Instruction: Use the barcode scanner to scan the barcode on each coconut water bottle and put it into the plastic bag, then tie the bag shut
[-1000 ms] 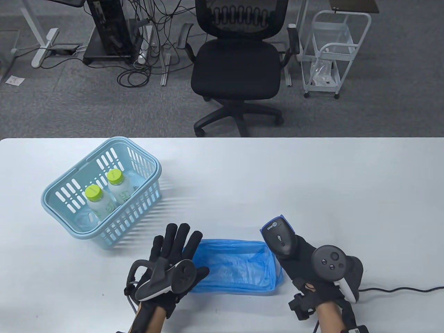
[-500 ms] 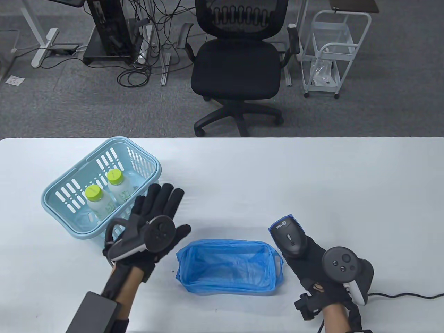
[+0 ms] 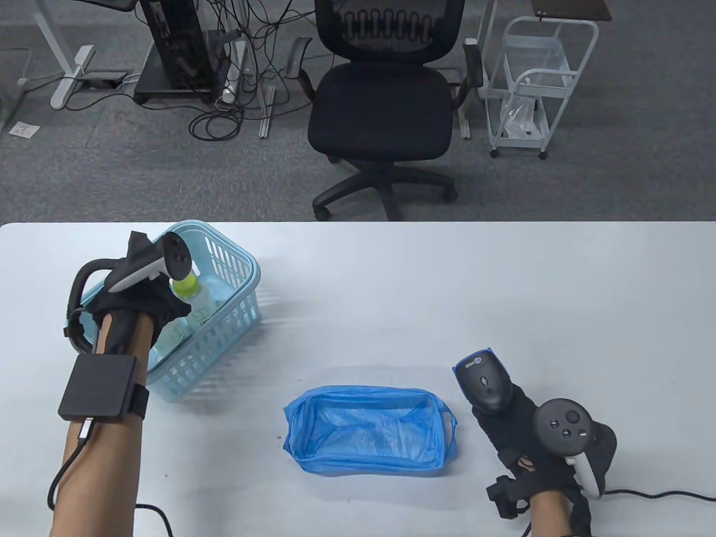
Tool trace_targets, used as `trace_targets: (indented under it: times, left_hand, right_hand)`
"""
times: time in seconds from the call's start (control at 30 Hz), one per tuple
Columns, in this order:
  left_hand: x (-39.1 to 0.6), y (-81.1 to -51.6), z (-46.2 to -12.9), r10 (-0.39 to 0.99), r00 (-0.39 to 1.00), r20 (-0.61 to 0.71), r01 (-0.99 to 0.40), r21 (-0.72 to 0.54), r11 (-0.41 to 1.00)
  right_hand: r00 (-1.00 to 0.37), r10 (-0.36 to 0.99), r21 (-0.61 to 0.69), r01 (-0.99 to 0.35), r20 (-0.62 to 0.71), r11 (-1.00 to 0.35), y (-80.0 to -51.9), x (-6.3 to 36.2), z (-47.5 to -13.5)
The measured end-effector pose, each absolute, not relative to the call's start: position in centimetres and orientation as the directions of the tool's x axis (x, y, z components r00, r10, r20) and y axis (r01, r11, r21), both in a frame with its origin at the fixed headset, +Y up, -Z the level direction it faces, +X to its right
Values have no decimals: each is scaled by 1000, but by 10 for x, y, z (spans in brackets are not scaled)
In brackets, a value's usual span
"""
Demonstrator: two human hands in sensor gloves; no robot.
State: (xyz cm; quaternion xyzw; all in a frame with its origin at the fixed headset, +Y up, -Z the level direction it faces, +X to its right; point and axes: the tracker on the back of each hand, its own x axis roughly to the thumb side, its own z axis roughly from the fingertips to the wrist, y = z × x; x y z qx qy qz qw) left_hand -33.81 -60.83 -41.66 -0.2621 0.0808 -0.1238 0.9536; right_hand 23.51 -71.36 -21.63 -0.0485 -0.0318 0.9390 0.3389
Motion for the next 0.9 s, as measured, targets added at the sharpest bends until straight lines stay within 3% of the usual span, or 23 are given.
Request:
trace_targets:
  times: [0.23,0.47,0.7,0.9]
  left_hand:
    - [-349,-635,-436,-348,935,-69,232,-624,747]
    - [-344,-636,-428,-393,919,-7,314,-589,745]
    - [-342,-594,-386,-388,921,-44,310,-520,796]
    - [-314,-542,-341,-443,895,-48,392,-390,833]
  right_hand:
    - [-767,634,-70,-630,-93,-773,-719,235,-218]
    - [-776,626,-45,-624,-74,-780,-721,231,-220]
    - [-782,623,-35,-622,-24,-782,-719,226,-220]
    - [-791,611,-5,-611,11,-791,-718,220,-222]
